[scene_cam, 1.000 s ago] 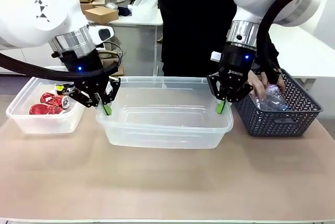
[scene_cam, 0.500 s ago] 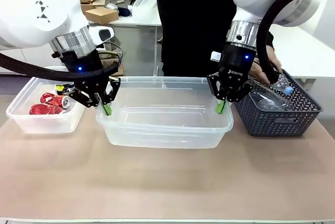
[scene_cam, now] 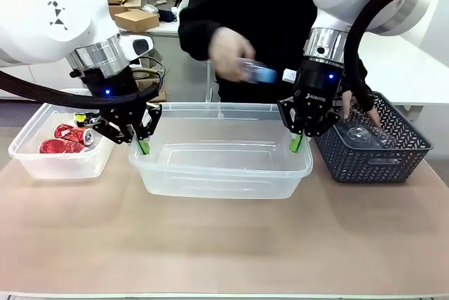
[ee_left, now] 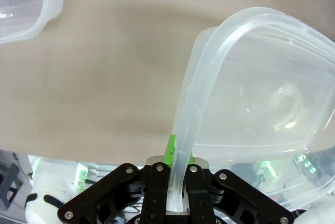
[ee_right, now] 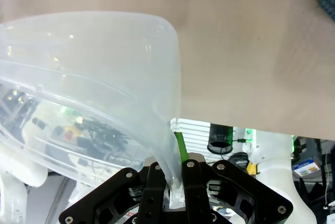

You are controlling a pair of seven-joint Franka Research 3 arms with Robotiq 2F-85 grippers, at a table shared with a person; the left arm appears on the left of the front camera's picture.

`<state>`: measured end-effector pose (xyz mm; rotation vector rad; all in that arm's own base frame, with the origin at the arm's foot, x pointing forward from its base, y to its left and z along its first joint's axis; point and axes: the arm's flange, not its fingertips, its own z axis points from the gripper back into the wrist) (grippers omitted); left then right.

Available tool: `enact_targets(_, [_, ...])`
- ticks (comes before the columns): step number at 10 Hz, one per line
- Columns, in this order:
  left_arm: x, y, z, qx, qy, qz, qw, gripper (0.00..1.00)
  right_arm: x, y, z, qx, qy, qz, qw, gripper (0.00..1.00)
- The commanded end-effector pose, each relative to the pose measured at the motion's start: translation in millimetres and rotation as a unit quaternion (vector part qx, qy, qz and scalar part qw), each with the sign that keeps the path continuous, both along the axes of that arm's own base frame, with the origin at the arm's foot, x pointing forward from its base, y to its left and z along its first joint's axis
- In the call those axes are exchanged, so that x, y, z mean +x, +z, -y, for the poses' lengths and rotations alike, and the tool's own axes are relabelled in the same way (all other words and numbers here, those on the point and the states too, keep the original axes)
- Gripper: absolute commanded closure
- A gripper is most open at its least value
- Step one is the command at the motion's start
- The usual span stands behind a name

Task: Sort the waste into each basket.
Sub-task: Offer the picked Organizing box to the human.

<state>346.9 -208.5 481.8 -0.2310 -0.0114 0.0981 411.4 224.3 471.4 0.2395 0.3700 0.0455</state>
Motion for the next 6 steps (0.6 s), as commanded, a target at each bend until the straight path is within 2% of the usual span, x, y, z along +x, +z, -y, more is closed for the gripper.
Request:
enact_targets(1, [2.7, 2.8, -2.7, -0.005, 0.008, 0.001, 1.0, 0.96, -1.4, 5.2, -1.2, 0.005, 0.003, 0.004, 1.0, 0.96])
enact_targets(6, [2.7, 2.8, -2.7, -0.005, 0.008, 0.001, 1.0, 0.96, -1.4, 5.2, -1.2, 0.005, 0.003, 0.004, 1.0, 0.96])
